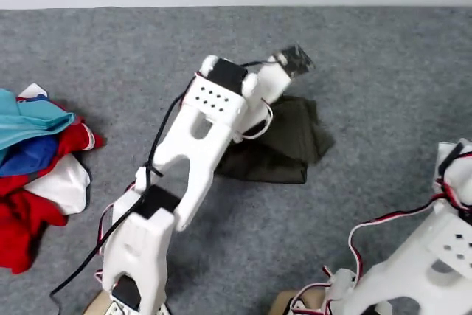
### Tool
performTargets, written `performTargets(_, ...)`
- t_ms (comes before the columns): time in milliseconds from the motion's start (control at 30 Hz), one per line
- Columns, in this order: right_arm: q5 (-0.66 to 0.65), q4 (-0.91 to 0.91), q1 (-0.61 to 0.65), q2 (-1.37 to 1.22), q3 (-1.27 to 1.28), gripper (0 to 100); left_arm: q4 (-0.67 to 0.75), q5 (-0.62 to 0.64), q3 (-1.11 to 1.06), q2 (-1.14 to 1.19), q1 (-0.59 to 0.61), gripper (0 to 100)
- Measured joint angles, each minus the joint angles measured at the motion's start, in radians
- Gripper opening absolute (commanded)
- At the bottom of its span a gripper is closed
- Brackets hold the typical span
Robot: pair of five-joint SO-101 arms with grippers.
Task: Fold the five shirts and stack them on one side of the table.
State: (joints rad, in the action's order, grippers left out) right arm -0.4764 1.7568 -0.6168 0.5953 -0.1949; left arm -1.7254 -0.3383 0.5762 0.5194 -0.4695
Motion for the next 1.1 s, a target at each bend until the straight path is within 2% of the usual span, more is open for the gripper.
performTargets(200, 0.0, 0.0, 0.0, 0.0, 0.0, 1.2, 0.009, -0.037, -0.281, -0.038, -0.015, 1)
performTargets(367, 0.0, 0.0, 0.0, 0.0, 0.0, 1.4, 0.091, -0.044, -0.439, -0.038, -0.04, 10)
performTargets(533, 0.0, 0.0, 0.0, 0.0, 0.0, 1.4, 0.101, -0.005, -0.436, -0.038, -0.041, 17)
performTargets(767, 0.0, 0.0, 0.029, 0.0, 0.002, 1.4, 0.092, 0.011, -0.377, -0.117, -0.041, 18)
performTargets(933, 0.0, 0.0, 0.031, 0.0, 0.002, 1.5, 0.026, 0.011, -0.376, -0.218, -0.041, 17)
performTargets(1100, 0.0, 0.0, 0.04, 0.0, 0.084, 1.5, 0.002, 0.015, -0.376, -0.35, 0.012, 9)
